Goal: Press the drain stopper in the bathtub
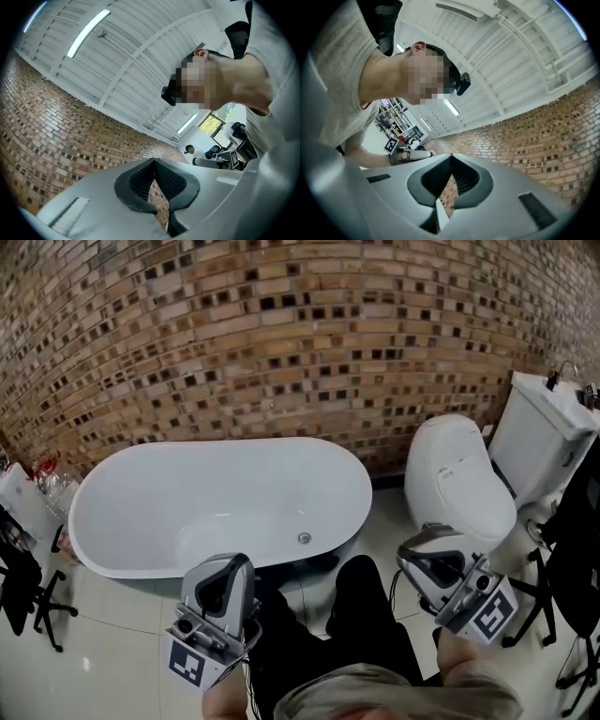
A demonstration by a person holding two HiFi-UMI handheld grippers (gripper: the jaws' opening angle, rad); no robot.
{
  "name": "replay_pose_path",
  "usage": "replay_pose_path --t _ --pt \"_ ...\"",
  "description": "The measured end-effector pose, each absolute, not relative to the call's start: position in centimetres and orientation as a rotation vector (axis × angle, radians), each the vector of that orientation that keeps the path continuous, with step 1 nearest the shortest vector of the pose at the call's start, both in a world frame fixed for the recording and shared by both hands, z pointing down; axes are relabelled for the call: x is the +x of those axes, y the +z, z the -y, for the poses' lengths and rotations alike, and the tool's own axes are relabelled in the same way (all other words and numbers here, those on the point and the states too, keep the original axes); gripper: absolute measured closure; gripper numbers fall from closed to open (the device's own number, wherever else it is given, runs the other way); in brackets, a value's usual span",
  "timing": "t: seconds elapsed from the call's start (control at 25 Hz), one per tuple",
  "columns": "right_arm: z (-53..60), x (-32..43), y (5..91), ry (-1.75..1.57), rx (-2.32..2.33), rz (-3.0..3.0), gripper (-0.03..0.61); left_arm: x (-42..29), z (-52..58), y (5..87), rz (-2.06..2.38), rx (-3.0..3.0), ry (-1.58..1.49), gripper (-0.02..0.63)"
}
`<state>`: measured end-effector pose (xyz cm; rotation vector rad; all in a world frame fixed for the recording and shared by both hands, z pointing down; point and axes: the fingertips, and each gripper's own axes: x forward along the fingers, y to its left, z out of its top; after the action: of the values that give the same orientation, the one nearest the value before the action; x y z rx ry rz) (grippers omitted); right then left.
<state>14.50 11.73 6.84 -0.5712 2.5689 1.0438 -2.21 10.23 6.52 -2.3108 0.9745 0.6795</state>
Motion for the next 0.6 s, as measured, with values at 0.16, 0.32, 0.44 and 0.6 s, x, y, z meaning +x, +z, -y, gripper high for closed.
replay_pose_path --t 0.16,0.32,0.44,0.6 --pt "-13.7 14.8 5.9 1.062 -0.517 -2.535 0.578 -1.4 -11.7 5.3 -0.907 -2.309 0.694 0.612" --pt "-14.9 14.5 5.7 1.131 -0.502 -2.523 0.578 -0.5 -13.5 4.3 -0.842 -2.294 0.703 0.612" --pt "-15.9 14.6 5.6 1.177 -0.480 -2.499 0.578 0.0 -14.5 4.2 -0.806 -2.296 0.683 0.612" --pt "-16.6 14.8 5.7 1.188 -0.473 -2.481 0.578 0.0 -15.3 4.6 -0.790 -2.302 0.657 0.612"
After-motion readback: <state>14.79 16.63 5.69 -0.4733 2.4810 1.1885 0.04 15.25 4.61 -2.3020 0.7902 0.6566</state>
